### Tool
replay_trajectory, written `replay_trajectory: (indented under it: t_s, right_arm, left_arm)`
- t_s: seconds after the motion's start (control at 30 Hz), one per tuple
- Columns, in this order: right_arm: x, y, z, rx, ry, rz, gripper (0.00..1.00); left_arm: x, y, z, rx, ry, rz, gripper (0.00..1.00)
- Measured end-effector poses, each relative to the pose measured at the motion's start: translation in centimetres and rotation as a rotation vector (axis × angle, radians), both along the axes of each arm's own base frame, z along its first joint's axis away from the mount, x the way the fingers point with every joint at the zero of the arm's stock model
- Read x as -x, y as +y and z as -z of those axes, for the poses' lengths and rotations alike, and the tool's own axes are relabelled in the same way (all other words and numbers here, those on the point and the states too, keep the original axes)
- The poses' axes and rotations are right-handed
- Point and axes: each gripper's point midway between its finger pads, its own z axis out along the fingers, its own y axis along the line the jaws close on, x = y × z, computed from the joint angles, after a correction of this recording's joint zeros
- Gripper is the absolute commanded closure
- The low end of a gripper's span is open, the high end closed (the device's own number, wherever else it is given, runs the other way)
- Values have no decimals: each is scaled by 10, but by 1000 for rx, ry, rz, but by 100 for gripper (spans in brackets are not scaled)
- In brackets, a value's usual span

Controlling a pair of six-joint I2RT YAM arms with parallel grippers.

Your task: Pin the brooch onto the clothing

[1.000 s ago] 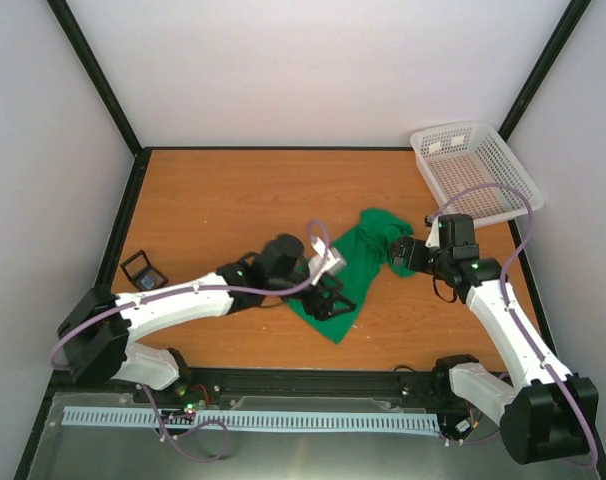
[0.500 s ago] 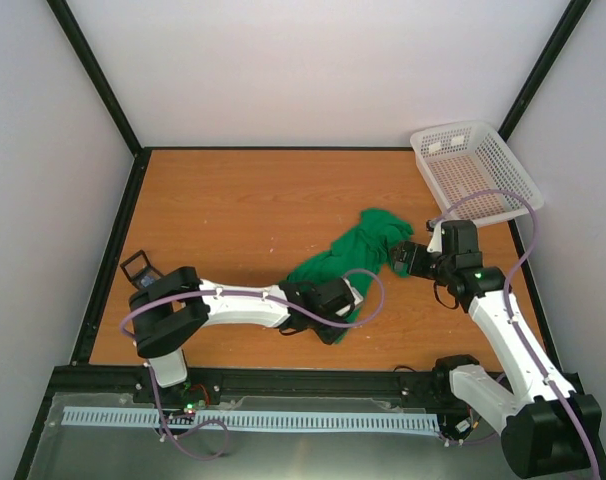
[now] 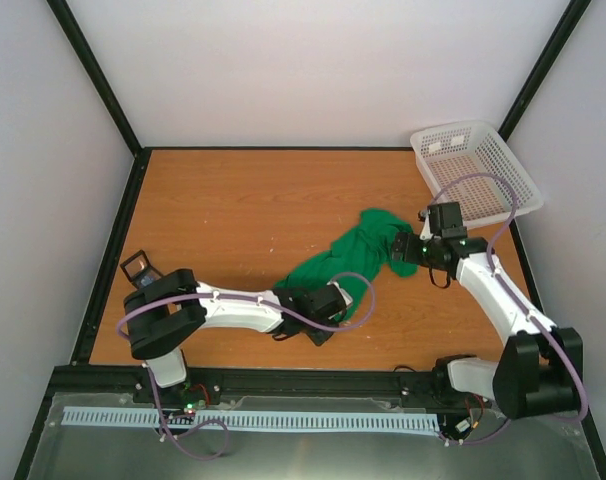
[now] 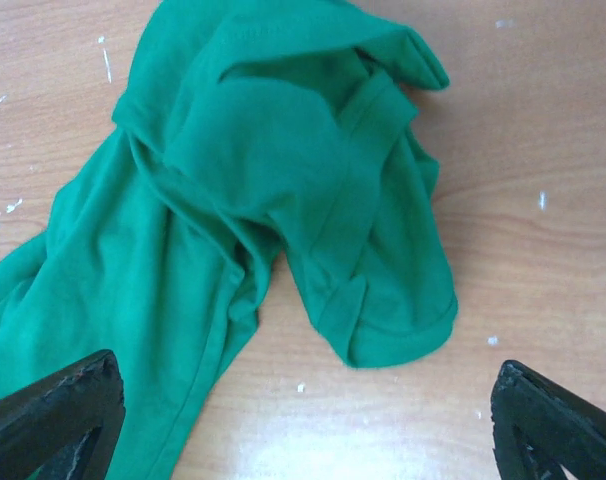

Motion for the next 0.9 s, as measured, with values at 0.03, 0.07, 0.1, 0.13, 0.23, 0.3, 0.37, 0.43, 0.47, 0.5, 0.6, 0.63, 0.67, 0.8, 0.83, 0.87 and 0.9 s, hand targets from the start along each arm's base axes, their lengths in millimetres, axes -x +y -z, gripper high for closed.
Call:
replay_trajectory:
  t_s: [0.03, 0.07, 0.1, 0.13, 0.23, 0.3, 0.37, 0.43, 0.47, 0.5, 0.6, 0.63, 0.67, 0.8, 0.83, 0.87, 0.9]
  right_arm:
    - [-6, 0, 0, 10, 4, -6, 6]
    - [-10, 0, 0, 17, 7, -12, 7]
    - [-15, 0, 2, 25, 12, -18, 10]
    - [-20, 1, 3, 32, 18, -25, 14]
    - [-35, 1, 12, 56, 44, -45, 28]
    - [-43, 0, 20, 72, 70, -59, 32]
    - [-53, -1, 27, 89, 96, -72, 32]
    - [-64, -1, 33, 106, 113, -81, 32]
    - [-69, -1, 34, 113, 117, -85, 31]
    - [-74, -1, 34, 120, 119, -90, 28]
    - [-82, -1, 32, 130, 111, -101, 23]
    - [-84, -1, 31, 130, 108, -103, 21]
    - [-85, 0, 30, 128, 105, -104, 21]
    - [-92, 3, 26, 115, 96, -114, 21]
    - [-94, 3, 26, 117, 94, -118, 20]
    - [-95, 3, 27, 122, 92, -122, 20]
    - [-96, 2, 27, 130, 92, -124, 20]
  left_arm:
    - [-1, 5, -1, -7, -9, -11, 99]
    - [-1, 9, -1, -16, -15, -22, 99]
    - [-2, 14, -2, -25, -20, -34, 99]
    - [-3, 20, -4, -36, -27, -47, 99]
    - [-6, 32, -16, -43, -53, -83, 99]
    - [-7, 37, -32, -20, -73, -101, 99]
    - [-10, 40, -48, 14, -90, -119, 99]
    - [-13, 42, -65, 54, -111, -137, 99]
    - [-14, 43, -71, 69, -119, -146, 99]
    - [-15, 44, -77, 82, -126, -157, 99]
    - [-20, 52, -86, 93, -139, -197, 99]
    - [-22, 56, -89, 92, -146, -216, 99]
    - [-23, 58, -91, 94, -150, -229, 99]
    - [-35, 70, -116, 138, -187, -313, 99]
    - [-40, 73, -126, 162, -200, -343, 99]
    - [-45, 75, -134, 185, -210, -368, 99]
    - [-51, 78, -147, 218, -225, -404, 99]
